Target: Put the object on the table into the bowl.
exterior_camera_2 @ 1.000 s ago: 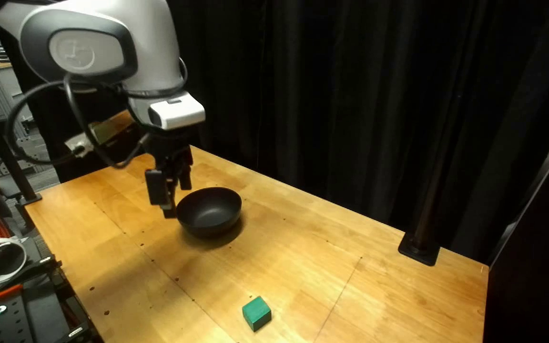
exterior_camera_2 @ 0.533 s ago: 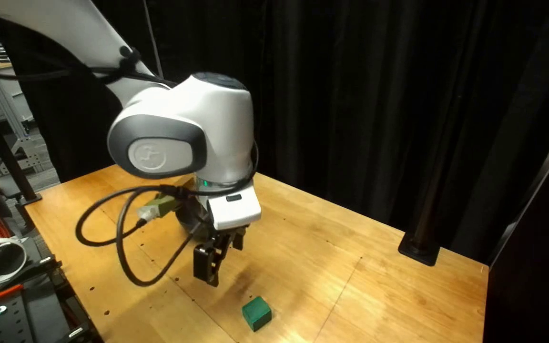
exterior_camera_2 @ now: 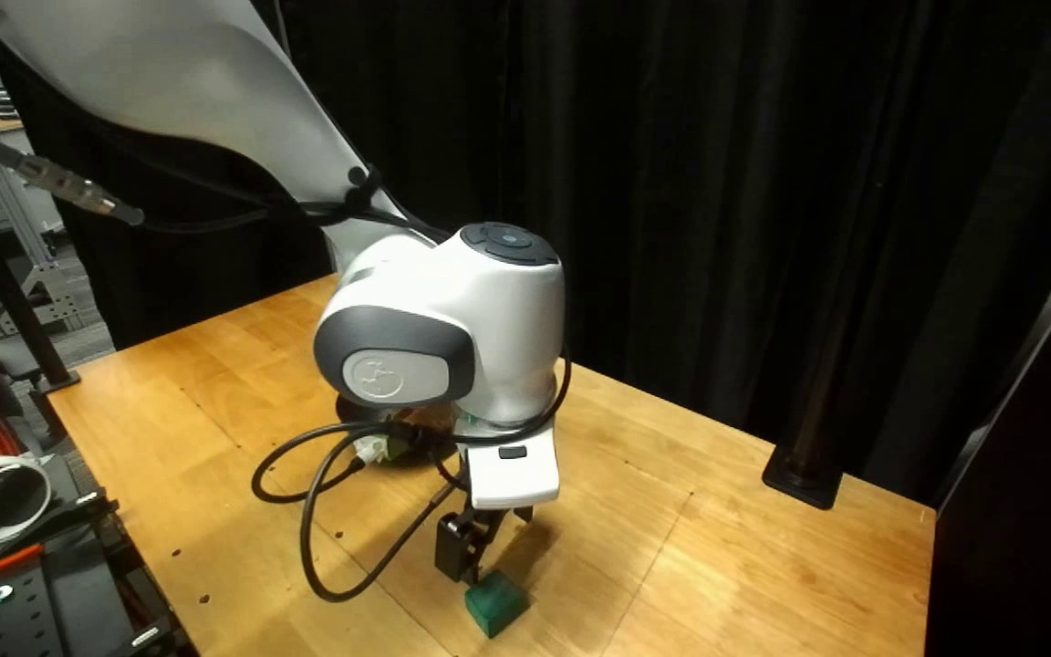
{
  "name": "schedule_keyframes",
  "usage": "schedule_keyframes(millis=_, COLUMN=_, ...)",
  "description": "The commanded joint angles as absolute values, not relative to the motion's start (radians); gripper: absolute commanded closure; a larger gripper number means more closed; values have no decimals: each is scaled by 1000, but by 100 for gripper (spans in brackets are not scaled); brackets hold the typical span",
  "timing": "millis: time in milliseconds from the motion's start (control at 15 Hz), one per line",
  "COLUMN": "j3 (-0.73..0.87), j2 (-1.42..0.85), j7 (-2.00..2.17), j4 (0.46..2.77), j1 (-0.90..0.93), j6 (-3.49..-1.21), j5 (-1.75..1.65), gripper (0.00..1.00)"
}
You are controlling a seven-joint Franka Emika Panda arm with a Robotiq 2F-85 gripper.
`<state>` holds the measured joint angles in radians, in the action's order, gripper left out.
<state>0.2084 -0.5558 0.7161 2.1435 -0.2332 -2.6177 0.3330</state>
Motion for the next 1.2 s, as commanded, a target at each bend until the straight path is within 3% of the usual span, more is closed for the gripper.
schedule_keyframes(millis=0, j3=258, j2=-582, j7=750, j4=2086, j1=-217, j6=-2487, j5=313, gripper=0)
schedule_keyframes(millis=400, j3=280, j2=-595, j7=741, j4=2073, j1=-226, j6=-2397, j5=312, gripper=0)
schedule_keyframes(millis=467, j3=286, j2=-595, j7=744, j4=2082, j1=-218, j6=-2432, j5=307, gripper=25)
schedule_keyframes(millis=533, j3=290, j2=-596, j7=747, j4=2086, j1=-213, j6=-2453, j5=302, gripper=26)
schedule_keyframes(millis=1000, j3=322, j2=-594, j7=763, j4=2105, j1=-192, j6=-2548, j5=262, gripper=80)
schedule_keyframes(millis=1133, j3=312, j2=-580, j7=743, j4=2115, j1=-198, j6=-2545, j5=263, gripper=80)
